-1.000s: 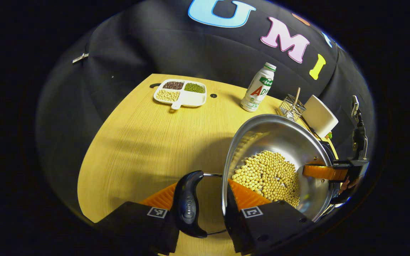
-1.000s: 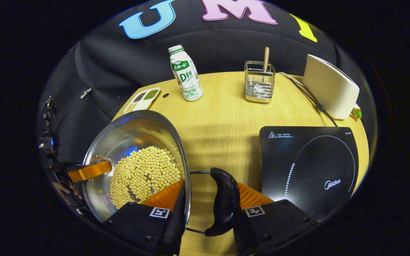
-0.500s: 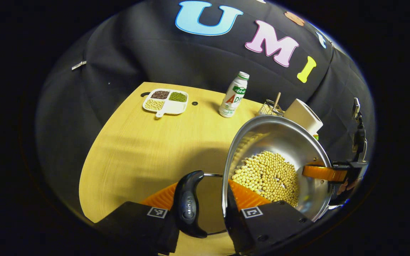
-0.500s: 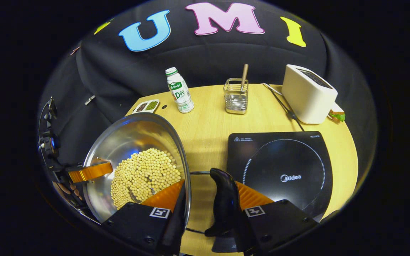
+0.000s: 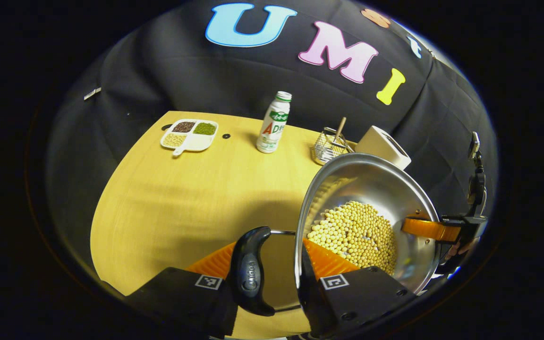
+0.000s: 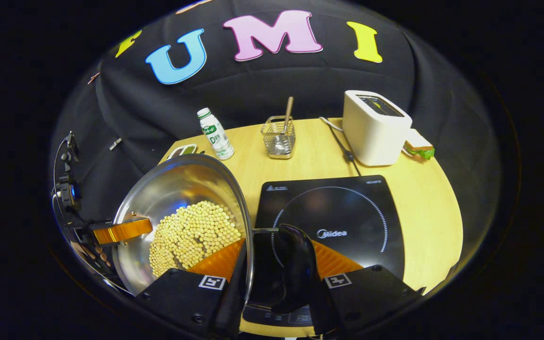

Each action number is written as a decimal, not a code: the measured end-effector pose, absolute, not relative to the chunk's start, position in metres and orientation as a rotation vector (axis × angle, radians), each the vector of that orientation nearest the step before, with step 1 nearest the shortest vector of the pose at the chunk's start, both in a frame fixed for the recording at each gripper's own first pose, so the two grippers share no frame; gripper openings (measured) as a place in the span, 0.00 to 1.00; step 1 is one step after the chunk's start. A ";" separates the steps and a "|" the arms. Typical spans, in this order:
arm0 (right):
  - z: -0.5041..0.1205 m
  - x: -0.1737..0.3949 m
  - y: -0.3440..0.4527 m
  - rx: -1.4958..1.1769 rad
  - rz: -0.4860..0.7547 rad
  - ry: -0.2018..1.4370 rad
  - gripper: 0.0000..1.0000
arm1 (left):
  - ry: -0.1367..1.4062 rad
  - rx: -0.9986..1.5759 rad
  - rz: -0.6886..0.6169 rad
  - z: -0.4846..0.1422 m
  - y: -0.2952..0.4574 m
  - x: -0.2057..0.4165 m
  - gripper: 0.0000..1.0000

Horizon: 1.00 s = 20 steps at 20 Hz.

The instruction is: First push the handle of the pot to place it horizontally, then grasp the pot with both hands and set it on the induction cooktop.

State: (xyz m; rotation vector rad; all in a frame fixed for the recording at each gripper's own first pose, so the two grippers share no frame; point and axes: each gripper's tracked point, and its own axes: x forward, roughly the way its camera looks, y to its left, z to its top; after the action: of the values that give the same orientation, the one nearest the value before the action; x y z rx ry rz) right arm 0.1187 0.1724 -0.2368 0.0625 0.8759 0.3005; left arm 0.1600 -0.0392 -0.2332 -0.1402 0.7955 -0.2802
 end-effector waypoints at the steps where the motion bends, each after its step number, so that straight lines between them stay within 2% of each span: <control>1: -0.235 0.120 0.163 0.067 0.293 0.875 0.60 | 0.795 -0.138 -0.285 -0.233 -0.050 0.161 0.61; 3: -0.235 0.124 0.145 0.076 0.281 0.872 0.61 | 0.795 -0.129 -0.296 -0.231 -0.068 0.163 0.60; 4: -0.235 0.127 0.136 0.080 0.275 0.872 0.56 | 0.795 -0.124 -0.300 -0.230 -0.078 0.165 0.61; 5: -0.235 0.128 0.127 0.085 0.269 0.871 0.56 | 0.795 -0.120 -0.304 -0.231 -0.087 0.166 0.60; 6: -0.235 0.130 0.118 0.089 0.263 0.872 0.60 | 0.795 -0.115 -0.308 -0.231 -0.096 0.166 0.60; 20: -0.247 0.150 0.013 0.100 0.250 0.894 0.60 | 0.809 -0.127 -0.306 -0.257 -0.198 0.157 0.61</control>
State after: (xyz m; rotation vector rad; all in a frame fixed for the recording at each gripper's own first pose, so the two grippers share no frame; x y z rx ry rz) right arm 0.1496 0.0134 -0.2475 0.0997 0.8937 0.2503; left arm 0.1575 -0.1976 -0.2565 -0.1274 0.8095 -0.3060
